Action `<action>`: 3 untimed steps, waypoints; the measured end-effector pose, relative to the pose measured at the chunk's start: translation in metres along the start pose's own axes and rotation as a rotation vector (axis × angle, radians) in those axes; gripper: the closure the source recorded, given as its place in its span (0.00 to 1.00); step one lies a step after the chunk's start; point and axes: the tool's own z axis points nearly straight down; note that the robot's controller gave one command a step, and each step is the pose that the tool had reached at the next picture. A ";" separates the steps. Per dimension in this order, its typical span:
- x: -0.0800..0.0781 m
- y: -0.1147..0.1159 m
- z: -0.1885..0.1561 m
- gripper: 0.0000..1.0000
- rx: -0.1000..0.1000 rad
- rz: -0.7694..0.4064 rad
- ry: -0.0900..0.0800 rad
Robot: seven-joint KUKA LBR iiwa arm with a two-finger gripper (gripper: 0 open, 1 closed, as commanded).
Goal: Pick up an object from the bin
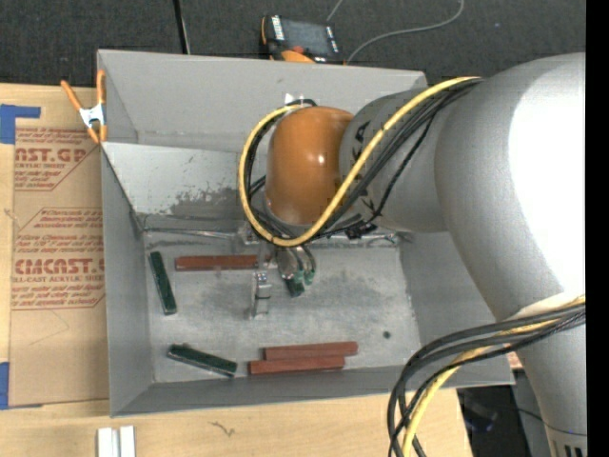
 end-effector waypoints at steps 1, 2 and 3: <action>-0.012 0.025 0.018 0.00 -0.001 -0.044 -0.005; -0.013 0.024 0.017 1.00 -0.002 -0.043 -0.004; -0.015 0.036 -0.137 1.00 -0.004 -0.031 -0.014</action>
Offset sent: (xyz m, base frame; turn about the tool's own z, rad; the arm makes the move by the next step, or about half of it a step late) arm 0.0104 0.0241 -0.0169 -0.0431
